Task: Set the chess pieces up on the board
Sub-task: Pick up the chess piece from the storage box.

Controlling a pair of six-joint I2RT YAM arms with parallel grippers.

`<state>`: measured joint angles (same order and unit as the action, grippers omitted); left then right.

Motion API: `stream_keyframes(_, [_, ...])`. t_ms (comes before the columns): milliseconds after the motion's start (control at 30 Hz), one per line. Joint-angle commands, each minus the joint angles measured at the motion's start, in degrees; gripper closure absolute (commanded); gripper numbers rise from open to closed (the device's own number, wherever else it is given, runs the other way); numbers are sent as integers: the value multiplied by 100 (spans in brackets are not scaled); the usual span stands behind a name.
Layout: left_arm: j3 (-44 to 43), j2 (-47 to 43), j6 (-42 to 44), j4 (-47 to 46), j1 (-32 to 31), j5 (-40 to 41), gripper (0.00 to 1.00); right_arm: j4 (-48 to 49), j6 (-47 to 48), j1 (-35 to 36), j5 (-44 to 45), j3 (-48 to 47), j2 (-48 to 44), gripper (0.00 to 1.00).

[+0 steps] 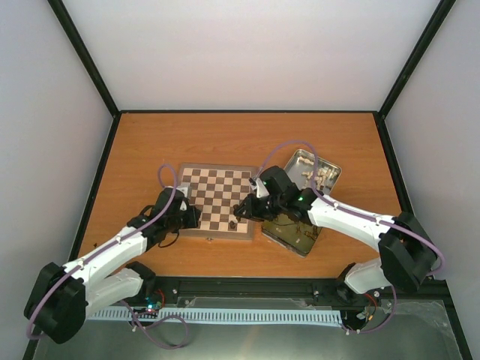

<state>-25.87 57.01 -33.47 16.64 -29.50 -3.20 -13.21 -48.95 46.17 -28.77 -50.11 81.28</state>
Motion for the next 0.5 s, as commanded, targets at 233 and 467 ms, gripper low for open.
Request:
stream_keyframes(233, [372, -178, -330, -543, -117, 68, 99, -131, -201, 32, 317, -148, -138, 85])
stream_keyframes(467, [602, -195, -471, -599, -118, -79, 99, -140, -185, 25, 326, -157, -100, 85])
